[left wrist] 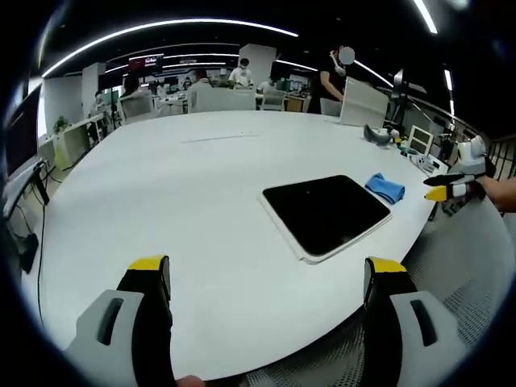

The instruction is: Wipe the mirror surface with the cleaning cloth until all visible marks leave the cleaned area.

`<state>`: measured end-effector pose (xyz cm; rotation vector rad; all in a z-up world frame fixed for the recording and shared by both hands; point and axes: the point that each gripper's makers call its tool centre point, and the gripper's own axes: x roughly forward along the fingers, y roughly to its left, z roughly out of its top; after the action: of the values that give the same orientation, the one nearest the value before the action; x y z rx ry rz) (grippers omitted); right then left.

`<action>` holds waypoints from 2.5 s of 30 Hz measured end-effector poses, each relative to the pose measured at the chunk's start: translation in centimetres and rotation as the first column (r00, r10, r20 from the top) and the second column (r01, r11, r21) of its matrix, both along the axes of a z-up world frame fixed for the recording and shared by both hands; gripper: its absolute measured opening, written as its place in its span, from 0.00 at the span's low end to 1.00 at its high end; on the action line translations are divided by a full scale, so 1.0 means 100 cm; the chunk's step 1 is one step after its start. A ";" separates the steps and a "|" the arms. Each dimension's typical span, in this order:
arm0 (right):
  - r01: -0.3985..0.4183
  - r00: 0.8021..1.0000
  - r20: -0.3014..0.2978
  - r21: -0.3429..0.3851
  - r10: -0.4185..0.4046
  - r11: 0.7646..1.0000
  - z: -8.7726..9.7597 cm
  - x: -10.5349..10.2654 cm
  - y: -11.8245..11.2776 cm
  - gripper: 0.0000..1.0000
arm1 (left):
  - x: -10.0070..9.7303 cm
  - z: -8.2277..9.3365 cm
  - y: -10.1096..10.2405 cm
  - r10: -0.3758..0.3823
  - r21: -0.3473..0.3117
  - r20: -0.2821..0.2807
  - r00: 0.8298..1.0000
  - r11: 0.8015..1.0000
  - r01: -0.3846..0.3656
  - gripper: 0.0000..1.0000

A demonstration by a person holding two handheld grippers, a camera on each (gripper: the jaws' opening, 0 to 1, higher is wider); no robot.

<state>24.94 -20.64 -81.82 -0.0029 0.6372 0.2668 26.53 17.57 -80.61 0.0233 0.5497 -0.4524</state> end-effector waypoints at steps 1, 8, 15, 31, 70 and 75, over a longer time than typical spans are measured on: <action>0.000 1.000 0.001 0.002 0.000 1.000 0.000 0.000 0.000 0.98 | 0.000 0.000 0.000 0.000 -0.001 -0.001 1.000 1.000 0.000 0.99; -0.005 1.000 -0.006 0.000 0.005 1.000 -0.001 0.000 0.001 0.98 | -0.001 -0.002 -0.001 -0.008 0.006 -0.006 1.000 1.000 0.008 0.99; -0.012 1.000 -0.008 -0.004 0.012 1.000 -0.001 0.000 0.002 0.98 | 0.000 -0.002 -0.002 -0.017 0.010 -0.008 1.000 1.000 0.017 0.99; -0.022 1.000 0.009 0.007 0.022 1.000 0.001 0.002 0.005 0.98 | 0.001 -0.003 0.000 -0.007 0.010 -0.007 1.000 1.000 0.007 0.99; 0.057 0.998 0.009 -0.080 -0.057 0.995 0.039 0.022 -0.018 0.98 | 0.001 -0.001 -0.010 -0.076 0.036 0.005 0.997 0.997 0.075 0.99; 0.126 0.992 0.013 -0.050 -0.125 0.991 0.065 0.047 -0.033 0.95 | 0.001 0.001 -0.010 -0.088 0.047 0.029 0.996 0.995 0.086 0.99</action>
<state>29.59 -23.92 -75.34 -0.0126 0.6314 0.1288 26.61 16.52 -80.52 0.0978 0.5302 -0.5237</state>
